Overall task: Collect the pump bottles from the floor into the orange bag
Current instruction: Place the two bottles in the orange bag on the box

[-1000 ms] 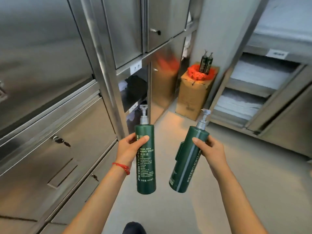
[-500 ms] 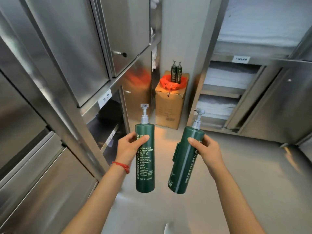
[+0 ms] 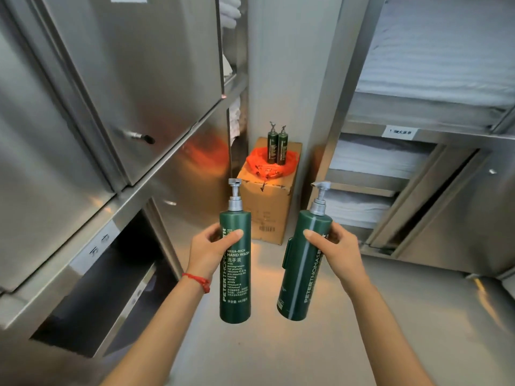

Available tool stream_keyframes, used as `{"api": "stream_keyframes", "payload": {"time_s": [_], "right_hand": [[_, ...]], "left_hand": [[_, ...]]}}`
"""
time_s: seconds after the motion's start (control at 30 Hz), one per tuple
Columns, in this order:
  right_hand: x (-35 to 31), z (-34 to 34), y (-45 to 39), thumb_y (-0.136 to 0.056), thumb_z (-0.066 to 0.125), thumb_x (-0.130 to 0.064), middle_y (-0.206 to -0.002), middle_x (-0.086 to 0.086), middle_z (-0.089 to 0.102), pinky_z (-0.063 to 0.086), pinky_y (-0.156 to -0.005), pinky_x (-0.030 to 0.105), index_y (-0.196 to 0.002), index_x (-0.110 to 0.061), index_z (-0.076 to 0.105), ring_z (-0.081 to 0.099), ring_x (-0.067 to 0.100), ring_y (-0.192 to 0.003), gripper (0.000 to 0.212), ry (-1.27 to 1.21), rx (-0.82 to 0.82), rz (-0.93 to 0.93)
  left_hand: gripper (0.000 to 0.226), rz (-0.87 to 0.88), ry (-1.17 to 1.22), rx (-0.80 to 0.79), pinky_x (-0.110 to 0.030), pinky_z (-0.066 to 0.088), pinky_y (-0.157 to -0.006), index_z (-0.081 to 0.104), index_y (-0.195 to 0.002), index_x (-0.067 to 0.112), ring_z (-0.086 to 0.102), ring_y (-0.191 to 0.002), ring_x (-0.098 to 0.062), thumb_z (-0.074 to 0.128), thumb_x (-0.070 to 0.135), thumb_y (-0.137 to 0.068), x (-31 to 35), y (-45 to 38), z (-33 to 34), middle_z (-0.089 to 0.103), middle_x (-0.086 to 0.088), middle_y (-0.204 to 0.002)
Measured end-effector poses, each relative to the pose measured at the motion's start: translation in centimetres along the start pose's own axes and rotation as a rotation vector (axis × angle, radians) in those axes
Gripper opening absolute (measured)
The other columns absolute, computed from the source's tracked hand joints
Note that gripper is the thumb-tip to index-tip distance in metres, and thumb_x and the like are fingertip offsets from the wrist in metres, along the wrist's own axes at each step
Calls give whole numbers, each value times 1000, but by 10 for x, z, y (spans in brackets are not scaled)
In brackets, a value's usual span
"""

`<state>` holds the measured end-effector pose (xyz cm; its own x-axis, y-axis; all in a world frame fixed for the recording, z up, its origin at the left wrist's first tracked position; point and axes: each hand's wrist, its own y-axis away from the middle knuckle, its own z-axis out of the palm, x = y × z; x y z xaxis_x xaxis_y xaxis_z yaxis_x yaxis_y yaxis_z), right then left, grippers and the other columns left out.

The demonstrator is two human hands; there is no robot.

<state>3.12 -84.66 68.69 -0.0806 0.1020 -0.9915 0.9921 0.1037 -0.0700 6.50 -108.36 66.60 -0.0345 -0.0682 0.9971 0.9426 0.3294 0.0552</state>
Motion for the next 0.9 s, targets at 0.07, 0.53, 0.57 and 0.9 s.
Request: {"api": "stream_keyframes", "payload": {"time_s": [0.07, 0.53, 0.57, 0.9], "right_hand": [[2, 2, -32, -74, 73, -22, -76, -17, 71, 46, -56, 8, -89, -26, 64, 64, -4, -70, 18, 8, 8, 1], [31, 46, -250, -73, 73, -22, -88, -6, 70, 49, -60, 10, -94, -21, 64, 65, 0, -76, 23, 25, 114, 63], [33, 48, -264, -73, 74, -22, -89, -6, 70, 50, -61, 11, -95, -18, 64, 65, 0, -76, 25, 31, 124, 67], [62, 45, -394, -72, 75, -18, -90, -4, 70, 49, -63, 10, -95, -17, 63, 65, 1, -77, 26, 49, 172, 106]], "left_hand": [[17, 4, 0, 0, -11, 49, -54, 68, -81, 26, 66, -66, -1, 73, 16, -69, 2, -32, 9, 73, 10, -74], [18, 6, -39, -104, -10, 48, -54, 69, -74, 25, 63, -60, 1, 78, 14, -64, -1, -285, 36, 71, 13, -64], [18, 3, -37, -107, -10, 48, -54, 69, -75, 24, 63, -60, 1, 78, 12, -64, 0, -302, 38, 70, 13, -65], [22, -57, -45, -123, -7, 46, -52, 68, -80, 26, 64, -62, 4, 76, 10, -67, -17, -439, 76, 71, 16, -67]]}}
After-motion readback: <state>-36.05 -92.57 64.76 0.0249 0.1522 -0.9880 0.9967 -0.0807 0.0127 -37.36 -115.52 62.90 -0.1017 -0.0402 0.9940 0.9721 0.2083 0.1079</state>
